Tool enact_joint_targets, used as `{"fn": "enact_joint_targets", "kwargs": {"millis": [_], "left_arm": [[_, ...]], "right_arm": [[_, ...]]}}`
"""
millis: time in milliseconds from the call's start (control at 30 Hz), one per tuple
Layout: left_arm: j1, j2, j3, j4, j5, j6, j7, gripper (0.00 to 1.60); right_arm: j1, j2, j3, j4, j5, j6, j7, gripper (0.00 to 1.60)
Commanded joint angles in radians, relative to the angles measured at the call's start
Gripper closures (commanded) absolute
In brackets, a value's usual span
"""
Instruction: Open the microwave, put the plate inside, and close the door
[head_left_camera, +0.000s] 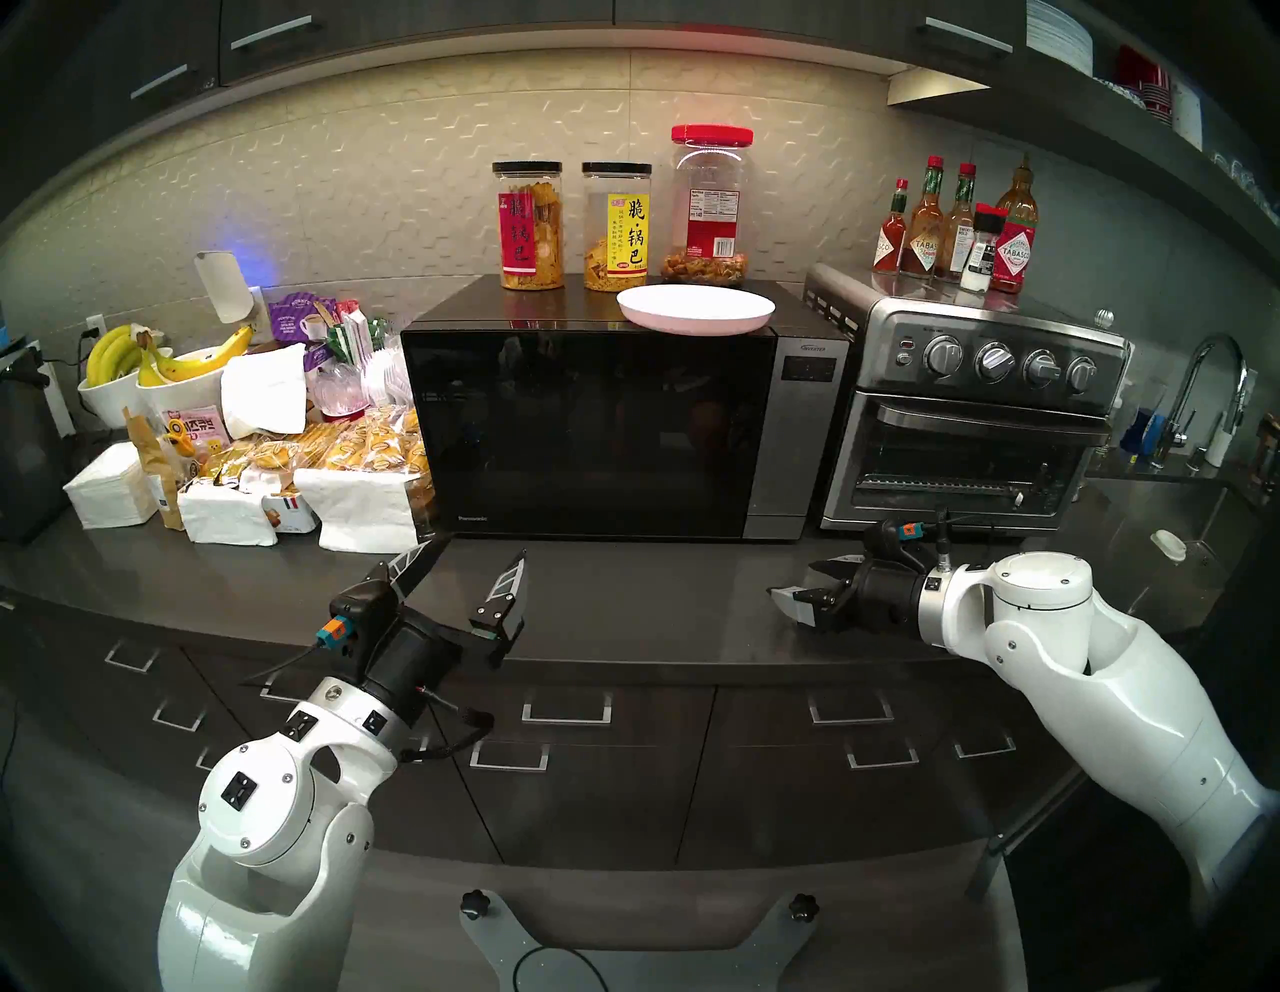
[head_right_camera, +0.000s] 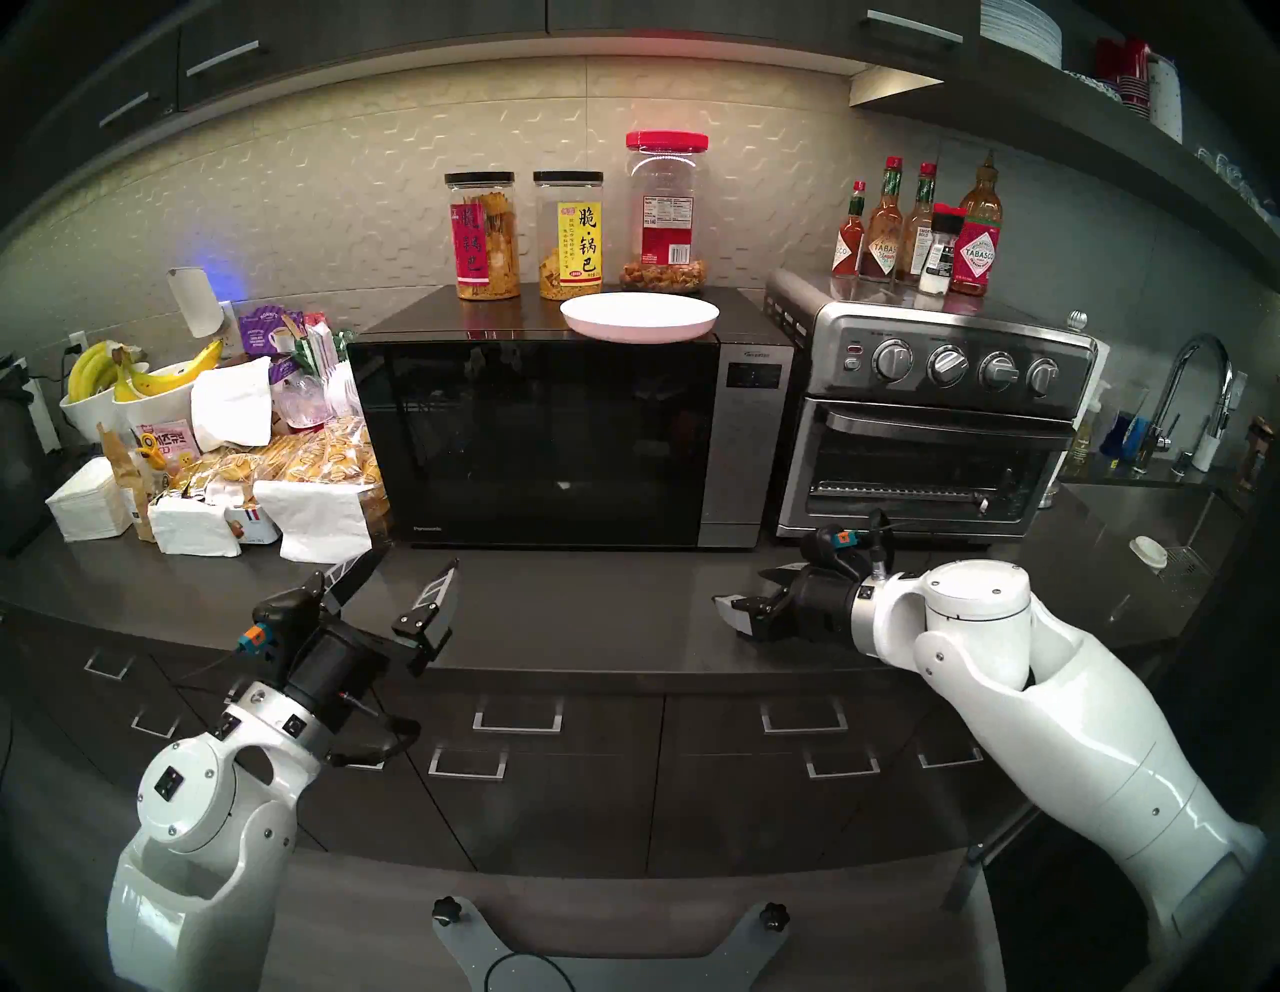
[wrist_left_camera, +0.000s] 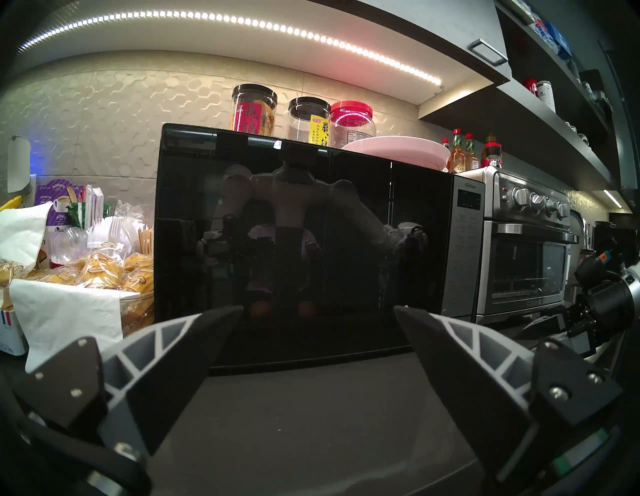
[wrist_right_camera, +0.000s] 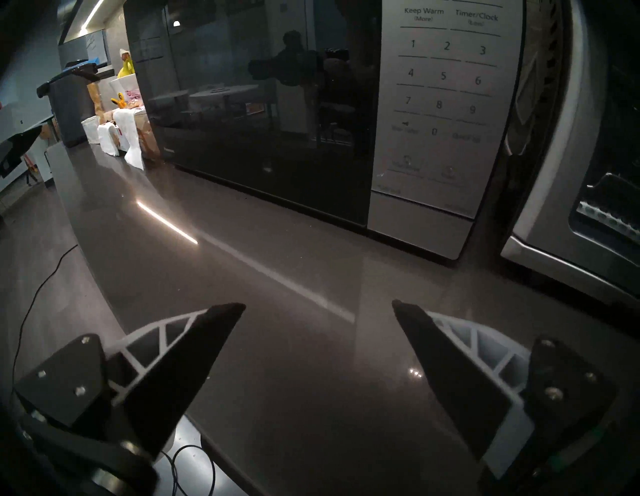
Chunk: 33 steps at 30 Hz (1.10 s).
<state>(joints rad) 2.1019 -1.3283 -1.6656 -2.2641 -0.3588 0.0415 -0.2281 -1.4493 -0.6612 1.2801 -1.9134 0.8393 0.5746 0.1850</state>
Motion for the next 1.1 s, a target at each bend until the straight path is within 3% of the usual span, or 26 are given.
{"fn": "enact_joint_targets", "kwargs": {"millis": [0, 67, 133, 500, 1067], "left_arm": [[-0.001, 0.001, 0.002, -0.018, 0.000, -0.002, -0.002, 0.00], [-0.001, 0.001, 0.002, -0.018, 0.000, -0.002, -0.002, 0.00], [-0.001, 0.001, 0.002, -0.018, 0.000, -0.002, -0.002, 0.00], [-0.001, 0.001, 0.002, -0.019, 0.001, -0.002, -0.002, 0.00], [0.000, 0.001, 0.002, -0.020, 0.001, -0.001, -0.002, 0.00]], "right_arm": [[0.106, -0.109, -0.009, 0.032, -0.037, 0.025, -0.053, 0.00], [0.162, -0.142, -0.033, 0.071, -0.048, 0.055, -0.061, 0.00], [0.155, -0.161, -0.016, 0.077, -0.061, 0.061, -0.062, 0.00], [0.253, -0.212, -0.057, 0.161, -0.096, 0.123, -0.076, 0.00], [0.289, -0.258, -0.061, 0.226, -0.113, 0.172, -0.114, 0.00]]}}
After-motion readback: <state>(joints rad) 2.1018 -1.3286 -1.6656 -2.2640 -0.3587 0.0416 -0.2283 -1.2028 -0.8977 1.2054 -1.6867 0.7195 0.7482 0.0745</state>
